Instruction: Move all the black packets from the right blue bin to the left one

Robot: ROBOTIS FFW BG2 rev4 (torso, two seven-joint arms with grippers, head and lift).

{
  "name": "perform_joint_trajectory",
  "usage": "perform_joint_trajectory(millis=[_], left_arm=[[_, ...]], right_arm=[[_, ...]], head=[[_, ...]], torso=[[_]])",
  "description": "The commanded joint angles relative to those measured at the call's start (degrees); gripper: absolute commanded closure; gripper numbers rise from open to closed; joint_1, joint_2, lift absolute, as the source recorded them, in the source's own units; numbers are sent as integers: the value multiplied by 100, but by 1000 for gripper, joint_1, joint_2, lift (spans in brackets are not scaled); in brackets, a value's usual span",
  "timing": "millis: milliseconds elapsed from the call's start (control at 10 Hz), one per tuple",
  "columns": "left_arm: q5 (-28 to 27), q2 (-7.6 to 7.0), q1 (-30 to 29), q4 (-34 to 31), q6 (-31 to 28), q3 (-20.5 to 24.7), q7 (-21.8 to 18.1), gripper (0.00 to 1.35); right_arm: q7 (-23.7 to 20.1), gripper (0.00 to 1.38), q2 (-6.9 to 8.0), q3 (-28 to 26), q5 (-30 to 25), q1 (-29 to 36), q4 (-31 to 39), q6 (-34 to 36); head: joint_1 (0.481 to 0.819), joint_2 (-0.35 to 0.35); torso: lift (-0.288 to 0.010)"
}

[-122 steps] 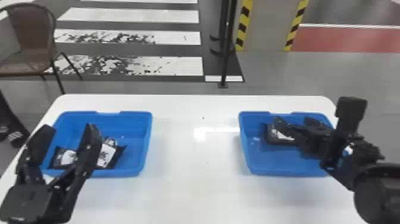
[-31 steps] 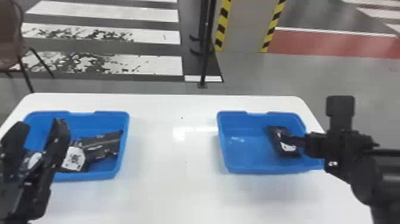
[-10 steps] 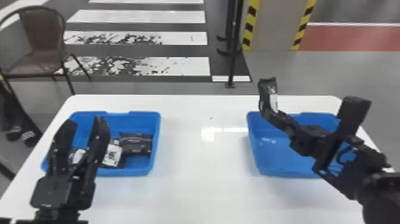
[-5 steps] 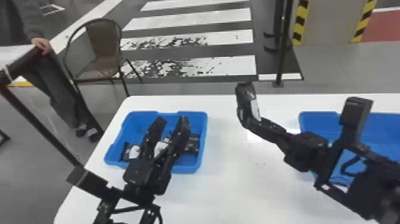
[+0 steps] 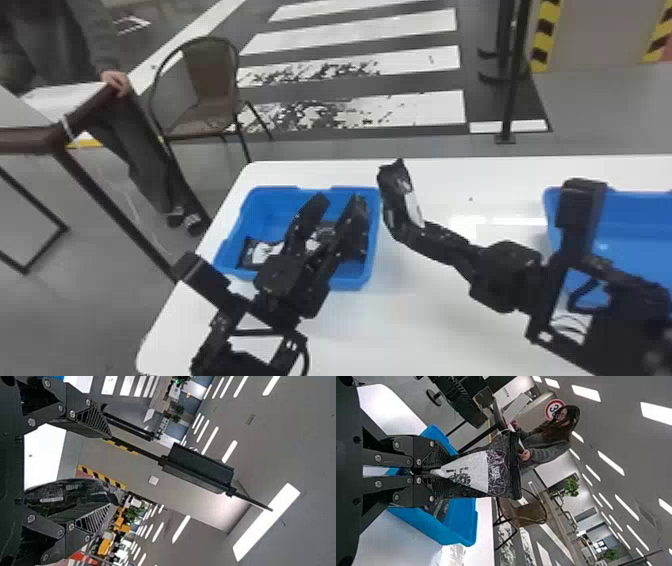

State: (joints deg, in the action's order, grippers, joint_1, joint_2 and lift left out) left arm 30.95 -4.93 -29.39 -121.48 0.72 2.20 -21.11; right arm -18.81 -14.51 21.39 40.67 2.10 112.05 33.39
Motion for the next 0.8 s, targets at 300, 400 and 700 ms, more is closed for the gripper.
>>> perform_joint_trajectory(millis=[300, 400, 700], left_arm=[[1, -70, 85, -79, -311, -300, -16, 466], [1, -61, 85, -79, -227, -265, -16, 466], [-56, -52, 42, -79, -255, -220, 2, 466]], right_arm=[[0, 1087, -7, 363, 92, -224, -159, 8], [0, 1087, -7, 466, 161, -210, -159, 8], [0, 1087, -25, 672, 229, -238, -131, 92]], head=[[695, 286], [695, 285], [695, 324]], torso=[[-140], [-140], [-140]])
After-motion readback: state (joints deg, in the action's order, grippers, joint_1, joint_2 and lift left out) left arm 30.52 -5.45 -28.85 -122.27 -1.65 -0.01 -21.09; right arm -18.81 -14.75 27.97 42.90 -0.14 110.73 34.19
